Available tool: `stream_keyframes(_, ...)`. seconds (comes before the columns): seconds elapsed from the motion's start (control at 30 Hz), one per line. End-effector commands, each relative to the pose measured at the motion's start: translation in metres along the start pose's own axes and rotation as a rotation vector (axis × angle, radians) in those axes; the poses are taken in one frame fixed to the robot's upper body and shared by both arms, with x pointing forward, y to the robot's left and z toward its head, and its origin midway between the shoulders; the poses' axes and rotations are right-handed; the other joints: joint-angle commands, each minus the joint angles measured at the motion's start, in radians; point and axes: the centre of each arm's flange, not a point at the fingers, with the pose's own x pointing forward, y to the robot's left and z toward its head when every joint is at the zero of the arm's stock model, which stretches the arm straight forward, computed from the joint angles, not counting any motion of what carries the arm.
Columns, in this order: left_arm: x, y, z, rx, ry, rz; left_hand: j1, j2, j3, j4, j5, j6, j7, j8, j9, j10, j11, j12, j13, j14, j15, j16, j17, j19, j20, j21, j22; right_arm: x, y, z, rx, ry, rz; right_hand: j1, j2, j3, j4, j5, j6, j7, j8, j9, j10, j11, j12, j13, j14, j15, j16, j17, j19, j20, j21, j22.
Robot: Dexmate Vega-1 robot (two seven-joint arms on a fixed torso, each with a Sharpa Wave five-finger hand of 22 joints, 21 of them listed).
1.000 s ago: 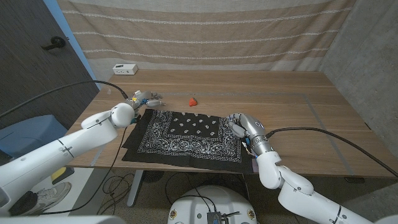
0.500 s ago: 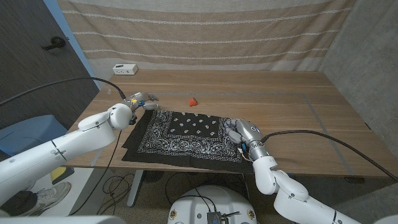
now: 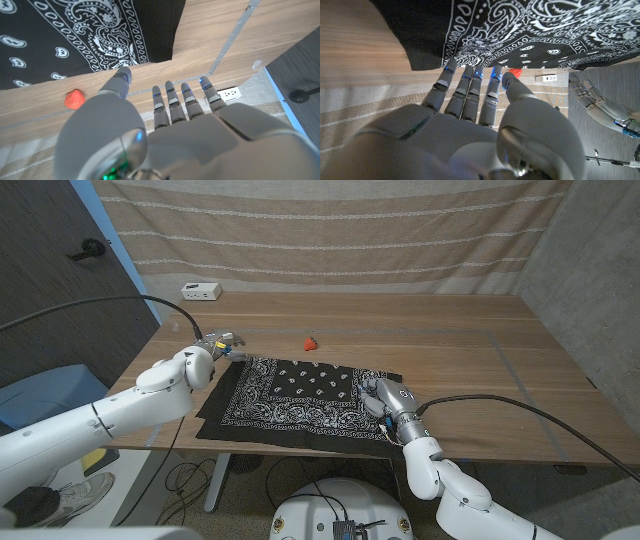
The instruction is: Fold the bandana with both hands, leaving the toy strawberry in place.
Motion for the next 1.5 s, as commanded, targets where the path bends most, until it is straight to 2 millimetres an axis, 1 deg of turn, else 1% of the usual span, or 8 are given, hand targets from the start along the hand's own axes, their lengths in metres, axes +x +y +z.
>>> stream_keyframes(0.03,0.015,0.003,0.005,0.087,0.046,-0.027,0.022,0.003,-0.004,-0.002,0.001,-0.003,-0.003,-0.002,0.003,-0.005,-0.009,-0.004,-0.001,0.003,-0.004,-0.003,0.002,0.004,-0.003,-0.002,0.005,-0.003,0.004,-0.002,0.024,0.02,0.005,0.01,0.002,0.004,0.009,0.006,0.01,-0.004,-0.005,0.002,0.011,0.005,-0.001,0.005,0.014,-0.04,0.003,0.001,0.009,0.003,0.005,0.002)
stream_keyframes(0.53,0.031,0.004,0.021,0.198,0.097,-0.099,0.056,-0.012,-0.037,0.008,0.001,0.055,-0.003,0.007,0.004,0.095,-0.034,0.018,-0.005,0.038,-0.027,0.01,0.001,0.011,-0.011,-0.017,0.005,0.0,0.009,-0.01,0.041,0.034,0.009,0.01,0.0,0.007,0.014,0.005,0.021,-0.004,-0.008,0.002,0.024,0.007,0.0,0.006,0.02,-0.039,0.005,0.003,0.011,0.004,0.005,0.002)
stream_keyframes(0.6,0.031,0.004,0.022,0.21,0.108,-0.1,0.063,-0.013,-0.042,0.008,0.001,0.075,-0.015,0.012,0.004,0.103,-0.037,0.018,-0.006,0.045,-0.028,0.012,0.001,0.013,-0.013,-0.019,0.005,0.002,0.009,-0.01,0.041,0.031,0.01,0.01,0.0,0.007,0.015,0.005,0.023,-0.004,-0.008,0.002,0.023,0.005,-0.001,0.006,0.021,-0.039,0.005,0.003,0.011,0.004,0.005,0.002)
stream_keyframes(0.73,0.031,0.002,0.027,0.273,0.124,-0.077,0.08,-0.02,-0.057,0.009,0.003,0.132,-0.013,0.025,0.004,0.139,-0.042,0.023,-0.007,0.067,-0.048,0.018,0.0,0.015,-0.017,-0.027,0.005,0.006,0.012,-0.011,0.046,0.028,0.013,0.01,0.0,0.007,0.015,0.005,0.025,-0.001,-0.009,0.002,0.025,0.008,-0.001,0.006,0.022,-0.039,0.006,0.004,0.013,0.003,0.006,0.002)
stream_keyframes(0.97,0.03,-0.002,0.032,0.346,0.163,-0.054,0.098,-0.013,-0.09,0.02,0.002,0.218,-0.004,0.038,0.004,0.241,-0.056,0.047,-0.003,0.143,-0.082,0.041,0.001,0.049,-0.059,-0.026,0.01,0.012,0.014,-0.01,0.052,0.023,0.015,0.011,-0.001,0.01,0.016,0.005,0.029,-0.001,-0.01,0.003,0.027,0.01,-0.002,0.006,0.023,-0.037,0.005,0.003,0.014,0.003,0.006,0.002)
stream_keyframes(1.13,0.033,-0.007,0.031,0.365,0.175,-0.053,0.11,-0.011,-0.095,0.017,0.002,0.238,-0.007,0.039,0.004,0.26,-0.062,0.049,-0.004,0.158,-0.086,0.044,0.001,0.064,-0.068,-0.022,0.011,0.014,0.014,-0.01,0.048,0.023,0.018,0.012,-0.001,0.011,0.016,0.005,0.032,0.0,-0.012,0.003,0.028,0.011,-0.003,0.006,0.022,-0.037,0.005,0.004,0.014,0.003,0.006,0.002)
stream_keyframes(1.27,0.037,-0.014,0.029,0.393,0.204,-0.052,0.129,-0.005,-0.113,0.019,0.001,0.185,-0.024,0.004,0.005,0.184,-0.051,0.006,-0.007,0.145,-0.081,0.032,0.002,0.06,-0.065,-0.026,0.015,0.015,0.012,-0.01,0.044,0.025,0.018,0.012,-0.001,0.011,0.017,0.005,0.034,0.001,-0.012,0.003,0.03,0.01,-0.004,0.006,0.023,-0.038,0.005,0.004,0.014,0.003,0.006,0.002)
stream_keyframes(1.5,0.048,-0.029,0.028,0.448,0.221,-0.058,0.158,0.004,-0.127,0.015,0.001,0.225,-0.014,0.01,0.006,0.257,-0.063,0.022,-0.006,0.188,-0.096,0.04,0.001,0.089,-0.076,-0.018,0.017,0.014,0.01,-0.012,0.042,0.033,0.016,0.013,-0.002,0.012,0.018,0.005,0.038,0.0,-0.014,0.003,0.032,0.009,-0.005,0.006,0.024,-0.036,0.005,0.005,0.015,0.003,0.006,0.003)
